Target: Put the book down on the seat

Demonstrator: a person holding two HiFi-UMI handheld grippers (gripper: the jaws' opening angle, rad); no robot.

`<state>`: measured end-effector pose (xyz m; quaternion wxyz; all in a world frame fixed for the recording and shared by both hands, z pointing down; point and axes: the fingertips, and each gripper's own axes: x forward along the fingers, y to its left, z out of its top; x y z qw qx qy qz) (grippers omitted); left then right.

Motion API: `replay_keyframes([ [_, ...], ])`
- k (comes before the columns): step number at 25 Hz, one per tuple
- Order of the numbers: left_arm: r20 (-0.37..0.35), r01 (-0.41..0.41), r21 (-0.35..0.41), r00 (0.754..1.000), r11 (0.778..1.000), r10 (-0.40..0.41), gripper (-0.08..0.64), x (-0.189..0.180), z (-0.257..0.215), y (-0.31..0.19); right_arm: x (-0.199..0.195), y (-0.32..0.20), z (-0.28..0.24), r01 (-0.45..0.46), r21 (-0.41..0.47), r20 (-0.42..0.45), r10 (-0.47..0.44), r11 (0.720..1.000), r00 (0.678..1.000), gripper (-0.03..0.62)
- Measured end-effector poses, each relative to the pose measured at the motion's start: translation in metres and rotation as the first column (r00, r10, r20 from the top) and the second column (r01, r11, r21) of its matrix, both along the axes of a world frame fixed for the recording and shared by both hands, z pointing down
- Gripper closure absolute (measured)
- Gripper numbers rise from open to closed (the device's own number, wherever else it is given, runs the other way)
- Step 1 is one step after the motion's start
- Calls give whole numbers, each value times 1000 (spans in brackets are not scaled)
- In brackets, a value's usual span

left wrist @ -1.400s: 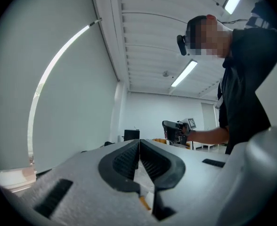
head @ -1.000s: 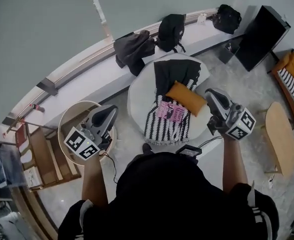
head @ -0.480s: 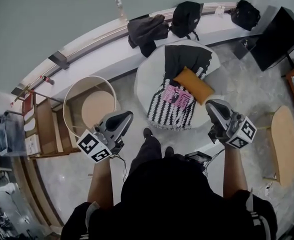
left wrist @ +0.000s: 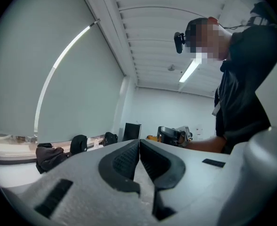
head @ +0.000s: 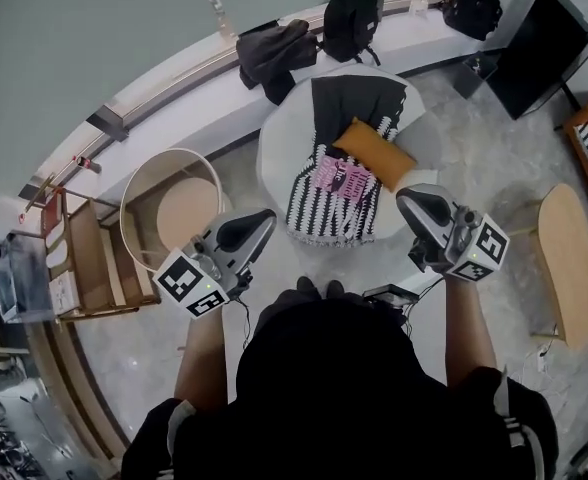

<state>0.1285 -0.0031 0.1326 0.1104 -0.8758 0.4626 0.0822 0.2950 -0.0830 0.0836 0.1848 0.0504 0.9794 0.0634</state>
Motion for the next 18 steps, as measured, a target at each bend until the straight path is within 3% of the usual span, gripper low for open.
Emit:
replay_keyframes([
  [9,11,-109,-49,994,993,110,534,36,15,-12,46,5,9,-98,2,-7,98,995,995,565],
  [18,70,-255,-33,964,966,257,534,81,-9,-41,85,13,-4,-198,25,24,197,980,980,565],
])
